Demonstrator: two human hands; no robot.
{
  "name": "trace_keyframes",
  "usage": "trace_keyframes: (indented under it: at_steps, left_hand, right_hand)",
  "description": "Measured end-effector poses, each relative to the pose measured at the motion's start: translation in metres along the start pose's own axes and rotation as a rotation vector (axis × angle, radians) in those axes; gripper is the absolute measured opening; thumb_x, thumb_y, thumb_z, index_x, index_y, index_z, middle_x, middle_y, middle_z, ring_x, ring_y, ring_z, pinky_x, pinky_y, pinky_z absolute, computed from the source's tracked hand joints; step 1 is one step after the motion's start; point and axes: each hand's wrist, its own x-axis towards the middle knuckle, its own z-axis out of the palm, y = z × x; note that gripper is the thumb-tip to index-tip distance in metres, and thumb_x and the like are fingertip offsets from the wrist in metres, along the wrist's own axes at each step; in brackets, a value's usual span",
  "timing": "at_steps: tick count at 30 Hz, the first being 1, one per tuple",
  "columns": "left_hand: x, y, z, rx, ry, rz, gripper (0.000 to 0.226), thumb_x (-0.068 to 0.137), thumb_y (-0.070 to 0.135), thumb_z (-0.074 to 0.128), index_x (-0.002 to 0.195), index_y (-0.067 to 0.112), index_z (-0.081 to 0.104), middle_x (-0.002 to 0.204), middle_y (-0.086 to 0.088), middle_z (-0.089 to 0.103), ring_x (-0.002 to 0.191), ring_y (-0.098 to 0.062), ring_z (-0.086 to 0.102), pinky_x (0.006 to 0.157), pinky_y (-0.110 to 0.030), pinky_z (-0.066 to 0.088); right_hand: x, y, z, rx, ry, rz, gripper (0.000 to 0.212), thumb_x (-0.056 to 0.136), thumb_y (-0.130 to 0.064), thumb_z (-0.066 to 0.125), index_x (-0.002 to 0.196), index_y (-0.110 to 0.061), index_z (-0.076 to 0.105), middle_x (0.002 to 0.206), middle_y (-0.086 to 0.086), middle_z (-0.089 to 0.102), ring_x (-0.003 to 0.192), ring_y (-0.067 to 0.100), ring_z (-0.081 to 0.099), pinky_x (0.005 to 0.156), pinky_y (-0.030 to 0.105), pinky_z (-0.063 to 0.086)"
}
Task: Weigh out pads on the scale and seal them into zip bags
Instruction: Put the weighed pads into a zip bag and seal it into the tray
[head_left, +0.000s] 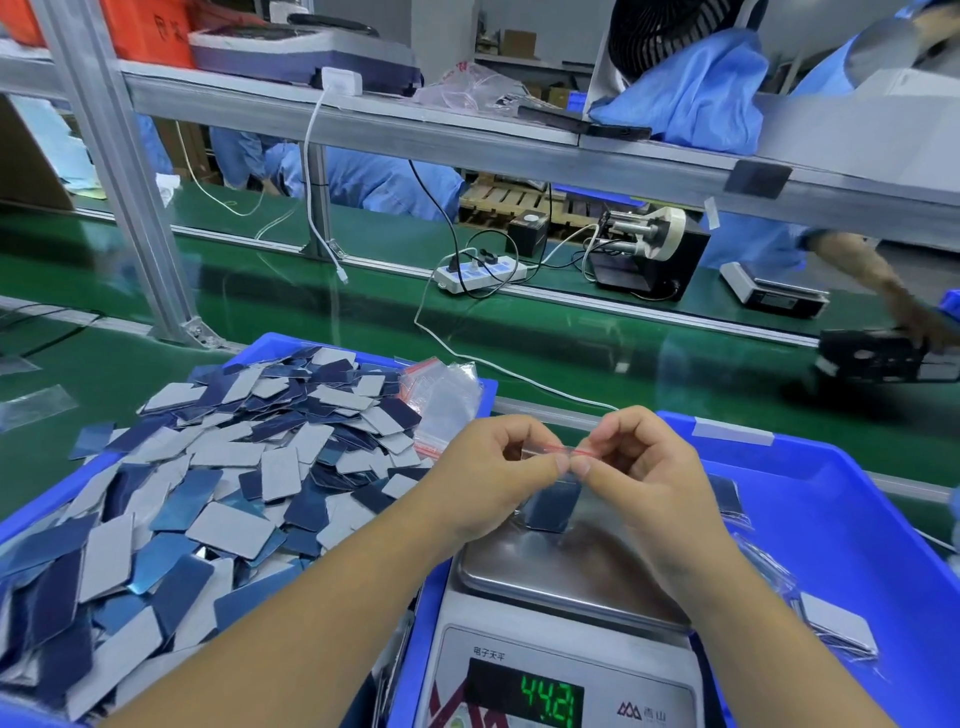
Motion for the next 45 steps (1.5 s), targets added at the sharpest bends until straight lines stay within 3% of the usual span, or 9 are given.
trace_keyframes:
  at_steps: [5, 11, 16, 20, 26, 30, 36, 40, 45]
  left_hand:
    - [0.002, 0.001, -0.003, -0.055, 0.036, 0.011, 0.004, 0.075, 0.028, 0.069, 0.073, 0.025, 0.069, 0.076, -0.007, 0.057, 0.072, -0.018, 0.046, 0.069, -0.034, 0.037]
    - [0.002, 0.0, -0.006, -0.083, -0.009, -0.033, 0.012, 0.076, 0.028, 0.074, 0.076, 0.017, 0.07, 0.066, 0.002, 0.058, 0.062, -0.014, 0.051, 0.063, -0.028, 0.046]
    - [-0.001, 0.001, -0.001, -0.032, -0.024, 0.014, 0.002, 0.077, 0.027, 0.07, 0.076, 0.028, 0.072, 0.068, 0.012, 0.063, 0.061, -0.008, 0.055, 0.063, -0.024, 0.047]
    - [-0.001, 0.004, 0.0, -0.05, 0.0, 0.023, 0.002, 0.075, 0.029, 0.072, 0.073, 0.029, 0.073, 0.07, 0.003, 0.061, 0.067, -0.014, 0.051, 0.068, -0.032, 0.044]
    - [0.0, 0.007, -0.013, -0.084, -0.048, 0.005, 0.006, 0.073, 0.023, 0.074, 0.07, 0.028, 0.076, 0.071, 0.006, 0.068, 0.069, -0.008, 0.061, 0.074, -0.023, 0.053]
    - [0.001, 0.009, -0.017, -0.069, -0.034, -0.021, 0.006, 0.07, 0.021, 0.076, 0.068, 0.026, 0.076, 0.072, 0.002, 0.07, 0.072, -0.011, 0.063, 0.078, -0.028, 0.054]
    - [0.0, 0.012, -0.03, 0.057, -0.096, -0.051, 0.019, 0.083, 0.006, 0.078, 0.07, 0.02, 0.075, 0.072, 0.001, 0.071, 0.07, -0.007, 0.064, 0.072, -0.018, 0.053]
    - [-0.002, 0.018, -0.026, 0.135, -0.048, -0.035, 0.017, 0.083, 0.008, 0.078, 0.07, 0.019, 0.074, 0.072, 0.002, 0.072, 0.07, -0.006, 0.064, 0.071, -0.016, 0.052]
    - [0.002, 0.028, -0.009, 0.143, -0.074, -0.005, 0.02, 0.085, 0.016, 0.077, 0.073, 0.031, 0.078, 0.069, 0.013, 0.069, 0.063, 0.002, 0.06, 0.062, -0.011, 0.047]
  right_hand:
    - [0.0, -0.001, -0.002, -0.043, 0.006, 0.007, 0.025, 0.073, -0.008, 0.073, 0.076, -0.032, 0.063, 0.07, -0.007, 0.062, 0.069, 0.011, 0.054, 0.066, 0.021, 0.046]
    - [0.0, -0.003, -0.004, -0.031, 0.008, -0.017, 0.027, 0.071, -0.006, 0.068, 0.071, -0.032, 0.059, 0.067, -0.008, 0.058, 0.064, 0.009, 0.049, 0.061, 0.019, 0.044]
    - [-0.002, -0.001, -0.001, -0.075, -0.059, 0.014, 0.016, 0.076, -0.012, 0.067, 0.077, -0.026, 0.06, 0.072, -0.007, 0.059, 0.069, 0.011, 0.051, 0.065, 0.024, 0.044]
    - [-0.002, -0.003, -0.002, -0.056, -0.025, -0.026, 0.023, 0.074, -0.01, 0.07, 0.073, -0.03, 0.06, 0.069, -0.008, 0.059, 0.066, 0.008, 0.051, 0.063, 0.019, 0.045]
    - [0.0, -0.007, -0.009, -0.033, -0.006, -0.05, 0.029, 0.069, -0.007, 0.074, 0.07, -0.033, 0.061, 0.067, -0.007, 0.062, 0.066, 0.011, 0.056, 0.063, 0.019, 0.049]
    - [0.0, -0.007, -0.01, -0.015, -0.02, -0.044, 0.031, 0.069, -0.005, 0.075, 0.07, -0.032, 0.061, 0.067, -0.004, 0.065, 0.065, 0.01, 0.059, 0.063, 0.019, 0.05]
    - [-0.004, -0.006, -0.011, -0.112, -0.056, -0.035, 0.025, 0.074, -0.005, 0.073, 0.072, -0.024, 0.058, 0.07, 0.0, 0.07, 0.065, 0.015, 0.057, 0.062, 0.024, 0.049]
    - [-0.006, -0.014, -0.011, -0.101, -0.034, -0.043, 0.024, 0.078, 0.004, 0.07, 0.075, -0.014, 0.054, 0.068, -0.004, 0.067, 0.064, 0.014, 0.054, 0.06, 0.022, 0.046]
    - [-0.012, -0.026, -0.024, -0.094, 0.055, -0.016, 0.024, 0.073, -0.007, 0.069, 0.067, -0.027, 0.057, 0.062, -0.004, 0.055, 0.058, 0.017, 0.048, 0.055, 0.026, 0.044]
